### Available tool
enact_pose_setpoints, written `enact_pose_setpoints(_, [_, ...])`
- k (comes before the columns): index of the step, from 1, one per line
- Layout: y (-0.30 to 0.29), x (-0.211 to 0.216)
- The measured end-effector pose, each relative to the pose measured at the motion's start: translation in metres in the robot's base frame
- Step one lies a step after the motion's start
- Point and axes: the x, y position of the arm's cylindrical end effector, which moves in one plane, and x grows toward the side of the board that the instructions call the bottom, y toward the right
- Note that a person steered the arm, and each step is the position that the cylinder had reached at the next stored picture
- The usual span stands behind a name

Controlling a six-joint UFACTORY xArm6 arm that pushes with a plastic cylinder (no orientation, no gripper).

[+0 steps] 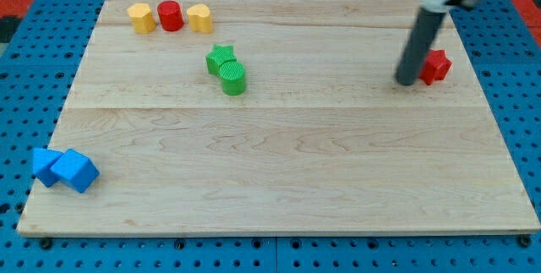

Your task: Move the red circle into the red star

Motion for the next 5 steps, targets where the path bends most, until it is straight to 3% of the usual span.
enact_pose_setpoints(3, [-0.272,-0.195])
enact_pose_setpoints(4, [-0.333,-0.198])
enact_pose_setpoints(5, [-0.338,-0.163])
